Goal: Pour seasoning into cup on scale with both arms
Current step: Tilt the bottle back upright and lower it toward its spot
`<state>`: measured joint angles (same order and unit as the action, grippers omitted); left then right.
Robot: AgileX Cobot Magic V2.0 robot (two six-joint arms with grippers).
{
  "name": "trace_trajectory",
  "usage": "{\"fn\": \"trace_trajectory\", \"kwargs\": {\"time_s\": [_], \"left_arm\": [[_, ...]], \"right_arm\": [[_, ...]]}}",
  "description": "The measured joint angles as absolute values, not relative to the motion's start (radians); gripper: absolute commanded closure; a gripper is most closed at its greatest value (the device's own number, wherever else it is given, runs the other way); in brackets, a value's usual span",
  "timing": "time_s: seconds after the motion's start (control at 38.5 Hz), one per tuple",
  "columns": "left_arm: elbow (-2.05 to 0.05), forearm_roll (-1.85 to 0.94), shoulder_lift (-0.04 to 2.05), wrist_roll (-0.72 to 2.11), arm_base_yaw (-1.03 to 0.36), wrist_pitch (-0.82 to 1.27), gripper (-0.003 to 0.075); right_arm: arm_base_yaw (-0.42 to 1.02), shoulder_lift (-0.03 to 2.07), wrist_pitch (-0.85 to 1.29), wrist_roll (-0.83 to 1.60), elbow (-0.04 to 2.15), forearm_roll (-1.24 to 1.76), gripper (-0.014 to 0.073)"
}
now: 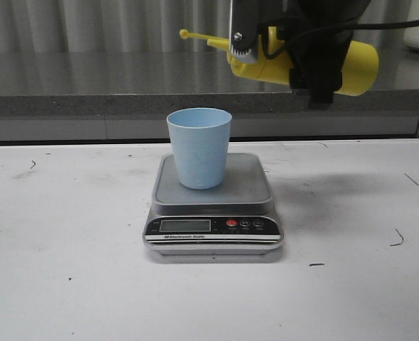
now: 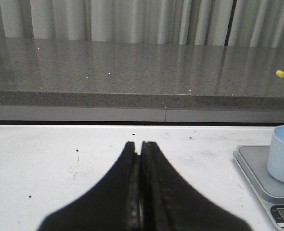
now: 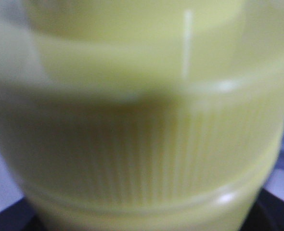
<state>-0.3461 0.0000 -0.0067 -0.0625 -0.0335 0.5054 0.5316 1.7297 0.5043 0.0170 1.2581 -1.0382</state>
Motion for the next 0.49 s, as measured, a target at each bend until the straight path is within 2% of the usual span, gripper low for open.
{"fn": "trace_trajectory", "kwargs": {"time_s": [0.21, 0.34, 0.49], "left_arm": [[-0.346, 0.000, -0.007, -0.062, -0.034, 0.505, 0.0740], [-0.346, 0.000, -0.007, -0.062, -0.034, 0.505, 0.0740], [-0.346, 0.000, -0.007, -0.062, -0.034, 0.505, 0.0740]], "right_arm": [[0.495, 1.706, 0.465, -0.366, 1.262, -1.038, 0.0265], [0.404, 1.626, 0.359, -0.612, 1.211, -1.043, 0.0265], [0.272, 1.528, 0.188, -0.782, 1.077, -1.055, 0.0265]]}}
